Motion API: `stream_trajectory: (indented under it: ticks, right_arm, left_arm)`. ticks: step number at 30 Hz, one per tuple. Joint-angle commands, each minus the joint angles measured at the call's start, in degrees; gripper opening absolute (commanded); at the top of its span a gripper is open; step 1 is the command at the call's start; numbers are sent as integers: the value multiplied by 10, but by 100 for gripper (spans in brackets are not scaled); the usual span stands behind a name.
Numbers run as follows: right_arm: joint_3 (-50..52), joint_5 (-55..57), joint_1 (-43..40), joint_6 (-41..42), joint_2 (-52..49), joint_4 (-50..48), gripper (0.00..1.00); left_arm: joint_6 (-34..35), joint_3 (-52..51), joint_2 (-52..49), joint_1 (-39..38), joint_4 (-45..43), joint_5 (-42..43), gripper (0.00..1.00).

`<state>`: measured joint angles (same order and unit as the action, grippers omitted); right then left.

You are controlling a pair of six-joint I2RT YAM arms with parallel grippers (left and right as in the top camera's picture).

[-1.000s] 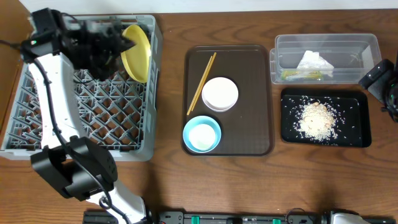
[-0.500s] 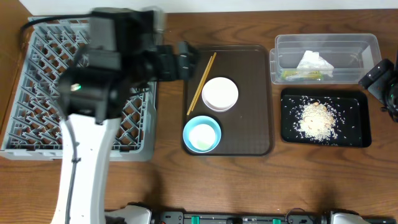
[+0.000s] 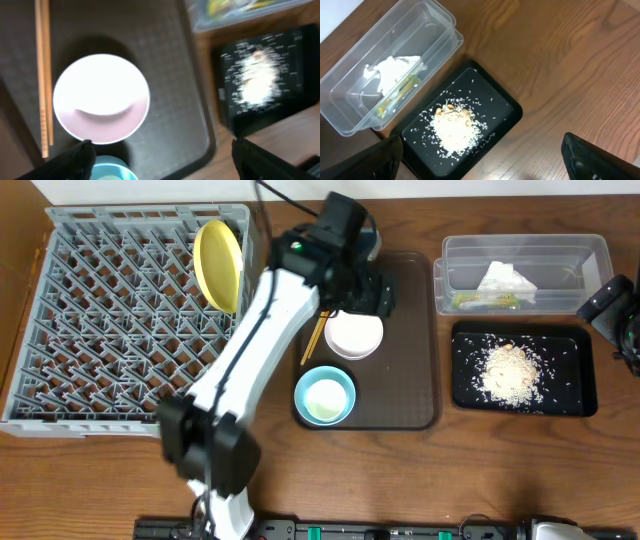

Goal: Sort waste into correct bins and load items into the dishwasher
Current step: 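Reach the left gripper to the white bowl and grasp its rim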

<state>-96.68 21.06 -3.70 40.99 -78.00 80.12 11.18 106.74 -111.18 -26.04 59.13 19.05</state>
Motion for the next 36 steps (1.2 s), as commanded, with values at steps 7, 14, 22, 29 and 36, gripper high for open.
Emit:
stream_trajectory:
  ticks: [7,14,22,29,36]
  right_arm:
    - [-1,10,-4,1,0,2,99]
    - [-1,10,-4,1,0,2,99]
    - [-1,10,-4,1,0,2,99]
    - [-1,10,-4,1,0,2,99]
    - [-1,10,-4,1,0,2,99]
  left_arm:
    - [-21,0,-131,-52,-9,-113,65]
    - [-4,0,-145,-102,-20,-228,61]
    - [26,-2,-183,-110,-22,-255,57]
    - [40,-5,-197,-111,-25,-215,51]
    - [40,-56,-197,-111,-64,-212,49]
